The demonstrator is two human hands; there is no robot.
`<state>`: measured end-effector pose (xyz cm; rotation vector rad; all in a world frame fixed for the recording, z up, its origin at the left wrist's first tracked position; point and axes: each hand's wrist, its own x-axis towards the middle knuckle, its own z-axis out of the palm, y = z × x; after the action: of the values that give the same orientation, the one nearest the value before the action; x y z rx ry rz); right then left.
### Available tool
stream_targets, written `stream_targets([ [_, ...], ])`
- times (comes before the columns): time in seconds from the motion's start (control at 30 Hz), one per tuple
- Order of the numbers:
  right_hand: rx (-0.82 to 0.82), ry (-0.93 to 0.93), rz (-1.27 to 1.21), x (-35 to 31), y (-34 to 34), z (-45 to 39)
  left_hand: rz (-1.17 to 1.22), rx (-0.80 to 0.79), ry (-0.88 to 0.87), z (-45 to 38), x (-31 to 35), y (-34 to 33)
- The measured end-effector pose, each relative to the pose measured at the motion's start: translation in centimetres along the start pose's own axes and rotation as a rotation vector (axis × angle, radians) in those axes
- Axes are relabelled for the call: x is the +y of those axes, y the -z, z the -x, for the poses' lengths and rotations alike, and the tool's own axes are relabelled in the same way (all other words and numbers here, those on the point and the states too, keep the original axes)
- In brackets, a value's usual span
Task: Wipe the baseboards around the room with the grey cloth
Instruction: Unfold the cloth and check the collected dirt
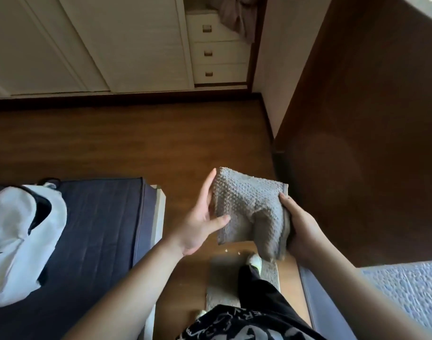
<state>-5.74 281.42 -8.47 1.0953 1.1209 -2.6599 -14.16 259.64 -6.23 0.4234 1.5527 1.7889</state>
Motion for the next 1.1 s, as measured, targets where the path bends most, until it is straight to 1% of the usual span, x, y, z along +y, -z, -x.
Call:
stream_targets([
  [0.07,-0.102,-0.070,-0.041,-2.9,0.4,-2.8,0.050,0.024,0.035,-3.6,0.7,-0.3],
  [0.1,-0.180,-0.097,-0.018,-4.4,0.6,-4.0,0.111,0.054,0.071,-5.3,1.0,-0.5],
  [0.17,-0.322,-0.075,0.091,-7.3,1.1,-6.3,0.223,0.117,0.106,-8.3,1.7,-0.8],
  [0.2,-0.355,-0.042,0.129,-8.6,1.4,-7.6,0.250,0.144,0.114,-9.8,2.1,-0.7],
  [0.33,-0.407,-0.010,0.149,-12.6,1.4,-12.0,0.302,0.236,0.140,-15.0,3.9,-0.4],
  [0.43,-0.423,0.016,0.237,-14.0,-0.6,-14.5,0.347,0.294,0.136,-17.2,4.7,0.3],
  [0.57,-0.412,0.054,0.356,-15.4,-3.9,-17.4,0.368,0.324,0.107,-19.4,5.1,3.0],
  [0.6,-0.425,0.078,0.380,-15.8,-4.7,-18.2,0.339,0.337,0.101,-20.0,5.2,4.0],
  [0.67,-0.455,0.116,0.421,-16.5,-6.7,-20.1,0.190,0.390,0.088,-20.9,5.5,6.2],
  [0.77,-0.490,0.101,0.425,-17.4,-10.1,-23.3,-0.036,0.459,0.074,-22.2,6.0,9.5],
  [0.83,-0.471,0.088,0.440,-18.0,-12.6,-25.7,-0.142,0.479,0.049,-23.2,6.2,12.0],
  [0.87,-0.467,0.086,0.453,-18.4,-13.9,-26.9,-0.231,0.489,0.041,-23.6,6.3,13.3],
  [0.93,-0.470,0.088,0.486,-19.2,-16.5,-29.3,-0.370,0.467,0.045,-24.9,6.6,16.6],
  [1.0,-0.459,0.089,0.522,-20.1,-19.4,-31.4,-0.398,0.443,0.039,-26.1,7.3,19.7],
  [1.1,-0.454,0.080,0.548,-20.9,-23.7,-34.1,-0.339,0.451,0.038,-28.0,8.7,23.6],
])
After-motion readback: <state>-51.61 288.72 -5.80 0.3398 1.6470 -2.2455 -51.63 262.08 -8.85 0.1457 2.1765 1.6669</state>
